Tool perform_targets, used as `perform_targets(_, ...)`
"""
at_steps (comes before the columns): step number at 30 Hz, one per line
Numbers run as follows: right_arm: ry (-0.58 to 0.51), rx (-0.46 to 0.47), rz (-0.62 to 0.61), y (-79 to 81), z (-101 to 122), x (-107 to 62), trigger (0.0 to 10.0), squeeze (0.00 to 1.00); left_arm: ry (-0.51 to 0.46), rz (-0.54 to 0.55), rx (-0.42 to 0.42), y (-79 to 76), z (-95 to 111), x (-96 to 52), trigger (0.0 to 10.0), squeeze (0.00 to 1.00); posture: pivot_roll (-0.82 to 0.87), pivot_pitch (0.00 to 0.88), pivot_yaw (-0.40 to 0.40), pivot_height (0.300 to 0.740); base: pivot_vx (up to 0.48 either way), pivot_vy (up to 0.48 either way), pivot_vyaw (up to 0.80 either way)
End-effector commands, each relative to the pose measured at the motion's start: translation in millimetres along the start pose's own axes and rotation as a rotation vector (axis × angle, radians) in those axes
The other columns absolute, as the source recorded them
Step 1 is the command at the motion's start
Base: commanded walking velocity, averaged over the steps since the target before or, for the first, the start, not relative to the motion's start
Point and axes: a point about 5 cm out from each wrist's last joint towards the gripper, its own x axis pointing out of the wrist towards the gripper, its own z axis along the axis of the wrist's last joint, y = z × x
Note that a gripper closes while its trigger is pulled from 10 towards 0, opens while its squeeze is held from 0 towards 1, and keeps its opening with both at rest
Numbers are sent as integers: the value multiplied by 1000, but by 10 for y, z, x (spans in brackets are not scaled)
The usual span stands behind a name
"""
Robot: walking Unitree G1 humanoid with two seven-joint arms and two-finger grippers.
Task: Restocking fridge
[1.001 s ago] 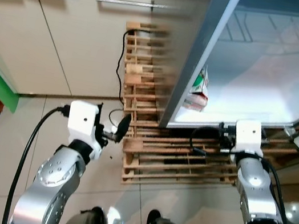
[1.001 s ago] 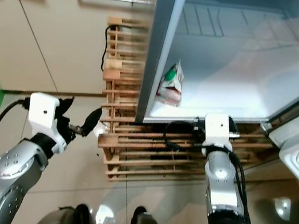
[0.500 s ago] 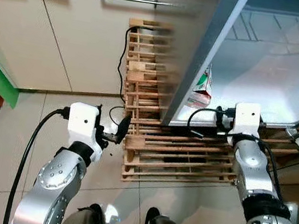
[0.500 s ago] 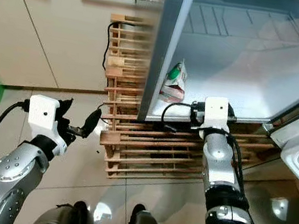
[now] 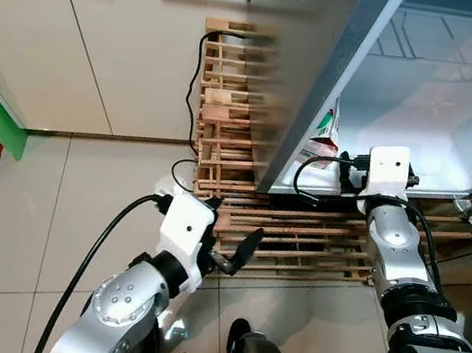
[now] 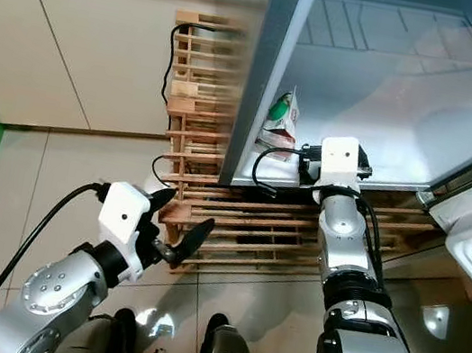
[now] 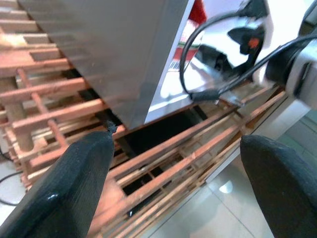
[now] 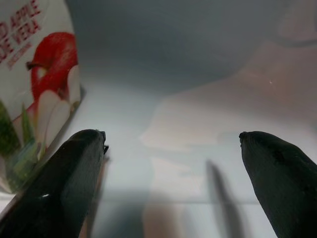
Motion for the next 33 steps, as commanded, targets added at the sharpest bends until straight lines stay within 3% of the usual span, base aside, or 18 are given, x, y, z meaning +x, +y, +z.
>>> perform_targets(1, -4, -54, -7, -15, -9, 5, 10000, 0, -12, -30, -6, -84, 37, -12, 10000, 0, -84, 324, -82, 740, 0, 0, 0)
perform_targets(4, -30, -108, -2, -5, 42, 31, 10000, 0, -15, -56, 7, -129, 52, -35, 10000, 0, -79, 332, -86, 740, 0, 0, 0)
perform_targets(12, -90, -54, 11, 74, 265, 137, 10000, 0, -25, -75, 29, -190, 96, -38, 10000, 0, -76, 336, -88, 740, 0, 0, 0)
perform_targets(14, -106, -31, 15, 94, 322, 159, 10000, 0, -30, -70, 29, -185, 107, -33, 10000, 0, -75, 338, -89, 740, 0, 0, 0)
perform_targets(19, -86, 140, 11, 125, 455, 243, 10000, 0, -32, -51, 28, -164, 112, -33, 10000, 0, -77, 342, -94, 740, 0, 0, 0)
perform_targets(25, -124, 90, 21, 108, 547, 269, 10000, 0, -28, -46, 28, -178, 95, -31, 10000, 0, -74, 335, -101, 740, 0, 0, 0)
perform_targets(30, -185, 22, -18, -75, 447, 161, 10000, 0, -31, -42, 24, -182, 85, -19, 10000, 0, -88, 312, -108, 740, 0, 0, 0)
perform_targets(31, -188, 2, -62, -174, 340, 58, 10000, 0, -34, -42, 22, -182, 83, -5, 10000, 0, -93, 306, -111, 740, 0, 0, 0)
perform_targets(33, -185, -8, -84, -214, 294, 8, 10000, 0, -35, -43, 23, -182, 83, 0, 10000, 0, -93, 306, -111, 740, 0, 0, 0)
